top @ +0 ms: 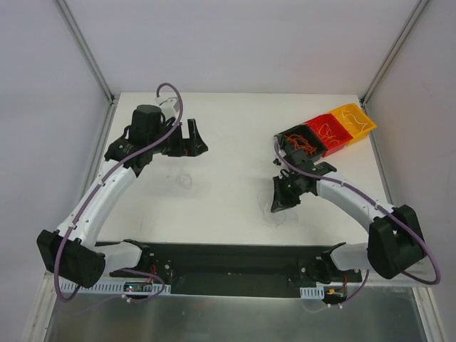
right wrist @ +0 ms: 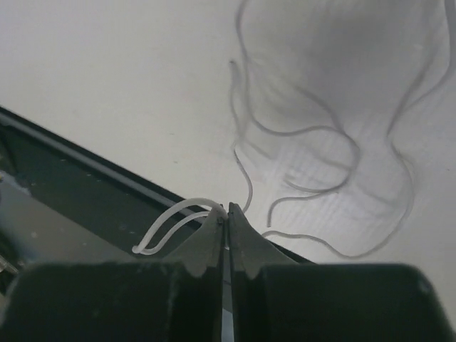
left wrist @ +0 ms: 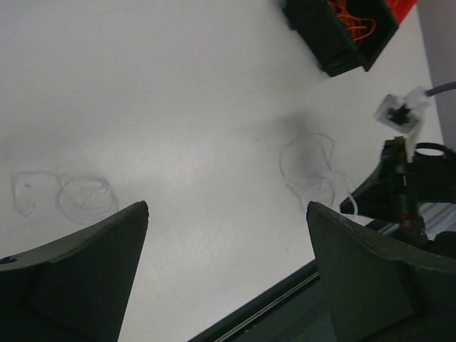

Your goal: Untangle the cables

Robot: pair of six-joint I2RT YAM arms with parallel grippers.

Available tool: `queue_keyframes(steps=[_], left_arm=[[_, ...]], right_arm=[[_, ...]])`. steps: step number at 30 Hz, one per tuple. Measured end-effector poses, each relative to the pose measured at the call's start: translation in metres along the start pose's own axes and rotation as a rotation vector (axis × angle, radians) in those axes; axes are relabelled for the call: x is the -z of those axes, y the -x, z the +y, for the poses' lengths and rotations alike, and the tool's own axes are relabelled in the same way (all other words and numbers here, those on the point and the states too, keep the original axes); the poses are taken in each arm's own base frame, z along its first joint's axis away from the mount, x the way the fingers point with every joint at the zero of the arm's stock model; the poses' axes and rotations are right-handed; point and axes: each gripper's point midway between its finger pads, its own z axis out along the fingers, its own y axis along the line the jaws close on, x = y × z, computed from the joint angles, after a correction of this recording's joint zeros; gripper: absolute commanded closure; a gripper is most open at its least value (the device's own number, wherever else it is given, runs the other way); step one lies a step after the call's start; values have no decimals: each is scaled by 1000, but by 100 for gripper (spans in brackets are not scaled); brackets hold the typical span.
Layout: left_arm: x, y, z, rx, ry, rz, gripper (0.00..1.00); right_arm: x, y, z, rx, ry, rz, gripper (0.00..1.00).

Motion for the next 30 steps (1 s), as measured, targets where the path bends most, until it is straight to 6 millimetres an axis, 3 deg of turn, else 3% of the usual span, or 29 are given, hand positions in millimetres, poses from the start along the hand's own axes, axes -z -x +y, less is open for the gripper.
queue_keyframes(steps=[3,7,9,12,18,25,30], left_arm=[[1,23,-23,-26,-84,-12,7],[2,50,-47,-63,-171,-35,8],[-1,55,-52,-75,-199,-35,8],[-9,46,-47,-76,-199,-2,7],[-27,2,-20,-59,-146,116,7],[-27,0,-19,-71,-142,116,7],[-27,0,-18,-81,-143,116,7]], right_arm=[[-10,-13,-21,-9,-95,45,81],[-14,-9,-33,1,-156,35,51],[-15,-5,-37,17,-176,37,45],[-20,1,-43,46,-206,43,40],[-30,7,-45,159,-242,80,37],[-36,11,-34,355,-331,83,34],[-32,16,-30,381,-337,59,35]])
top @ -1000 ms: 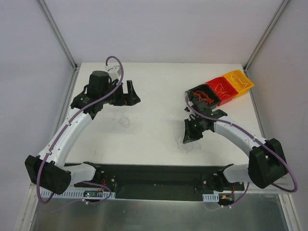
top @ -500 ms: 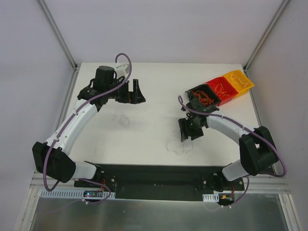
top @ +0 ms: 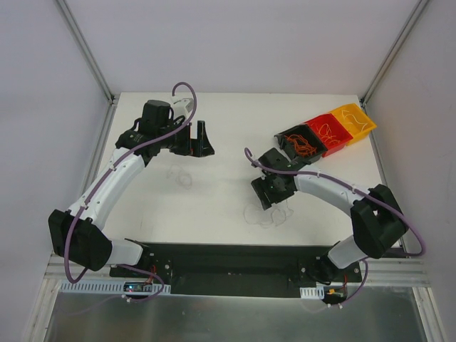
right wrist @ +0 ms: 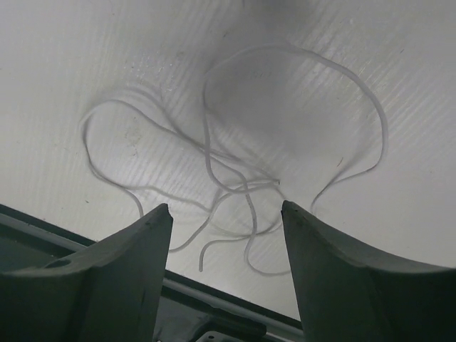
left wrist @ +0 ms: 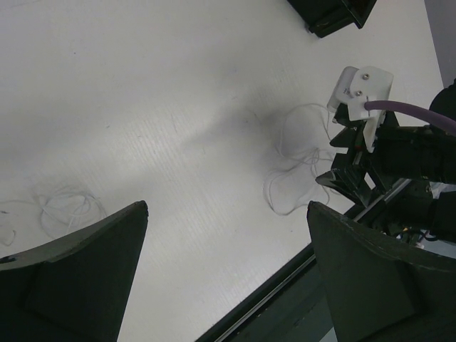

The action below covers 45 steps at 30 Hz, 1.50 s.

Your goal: Untangle the cables

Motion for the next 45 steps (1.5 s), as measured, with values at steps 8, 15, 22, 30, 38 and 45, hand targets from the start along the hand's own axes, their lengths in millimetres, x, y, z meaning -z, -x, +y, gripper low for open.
queue_keyframes(steps=[8,15,22,30,38,45], left_arm=[[0,0,0,-2,-1,0,7],[0,0,0,-2,-1,0,7],[0,0,0,-2,-1,0,7],[-1,0,0,-1,-1,2,7],[-1,-1,1,0,0,4,7],[-2,-1,1,1,0,5,7]], right_arm=[[5,8,4,164,26,-46,39],[-18,7,4,241,33,0,39],[-24,6,12,289,25,2,43],[-31,-12,8,285,19,93,46],[-33,-23,-4,308,-57,151,78],[-30,-20,-6,366,-148,150,100]])
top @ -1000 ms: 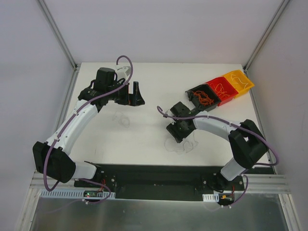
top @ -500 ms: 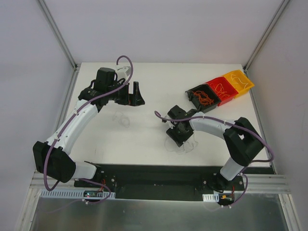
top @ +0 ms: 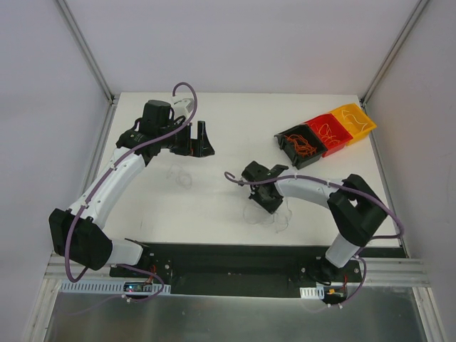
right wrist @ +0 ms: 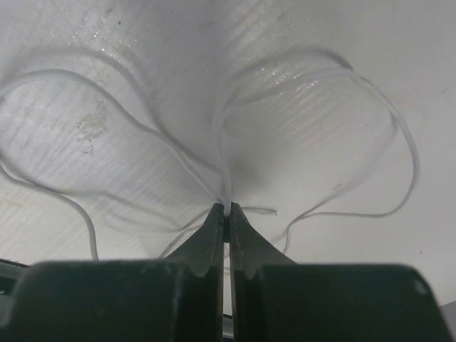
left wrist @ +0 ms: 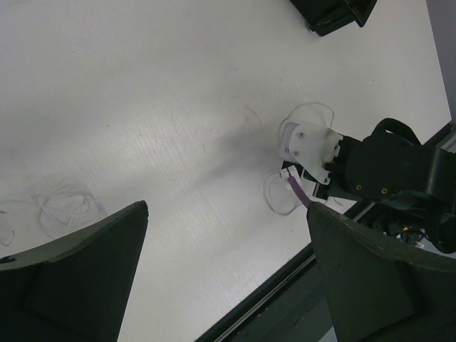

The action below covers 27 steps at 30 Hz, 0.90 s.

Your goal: Untangle the cables

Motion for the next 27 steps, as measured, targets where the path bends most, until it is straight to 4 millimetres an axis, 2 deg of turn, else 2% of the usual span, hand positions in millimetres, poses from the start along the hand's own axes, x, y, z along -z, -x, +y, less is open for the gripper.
queue_keyframes(steps=[4,6,10,11,14,18,23,27], left_arm=[[0,0,0,0,-2,1,7],[0,0,-1,0,-7,2,7],[0,-1,-2,0,-14,4,6],[0,-1,-3,0,-19,6,6],[1,-2,-6,1,-36,10,4],[1,-2,-11,-5,-63,7,3],[6,1,-19,-17,-99,-5,3],[11,2,-25,-28,-122,-19,3]], right_arm=[[20,6,-7,-19,-30,-68,100],[44,13,-13,-54,-44,-162,100],[109,27,-39,-175,-82,-392,100],[133,30,-53,-233,-101,-468,100],[184,31,-94,-398,-170,-620,100],[235,21,-149,-613,-282,-740,100],[276,14,-214,-825,-427,-801,100],[290,14,-266,-949,-517,-805,100]])
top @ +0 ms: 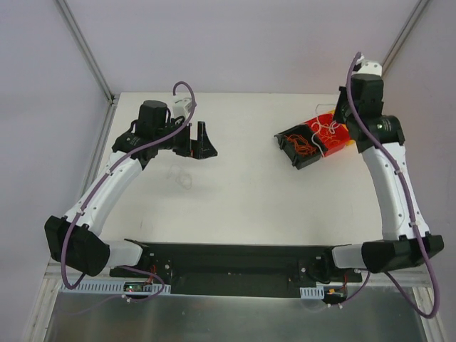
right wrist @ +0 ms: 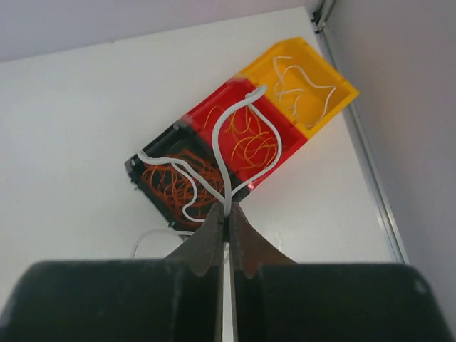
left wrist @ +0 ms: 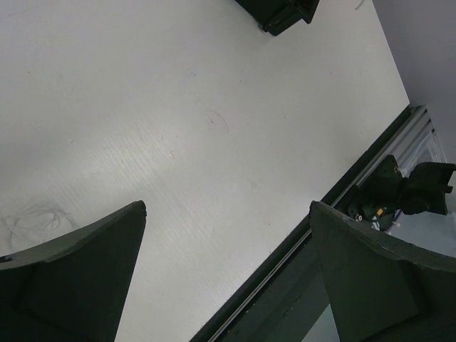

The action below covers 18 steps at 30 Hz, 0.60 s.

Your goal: Untangle the cables

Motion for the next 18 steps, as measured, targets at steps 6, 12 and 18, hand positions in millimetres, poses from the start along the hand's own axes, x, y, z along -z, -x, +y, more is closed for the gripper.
queue_keyframes(steps=[6,12,18], left_arm=[[2,0,-5,-5,-21,-6,3],[2,-1,-10,7,-49,-1,3],[2,-1,-11,11,-55,1,3]], right_arm=[[-37,49,-46,-123,-114,-41,100],[-44,94,-94,-197,-213,-154,100],[-72,109,-133,-207,-296,-201,100]])
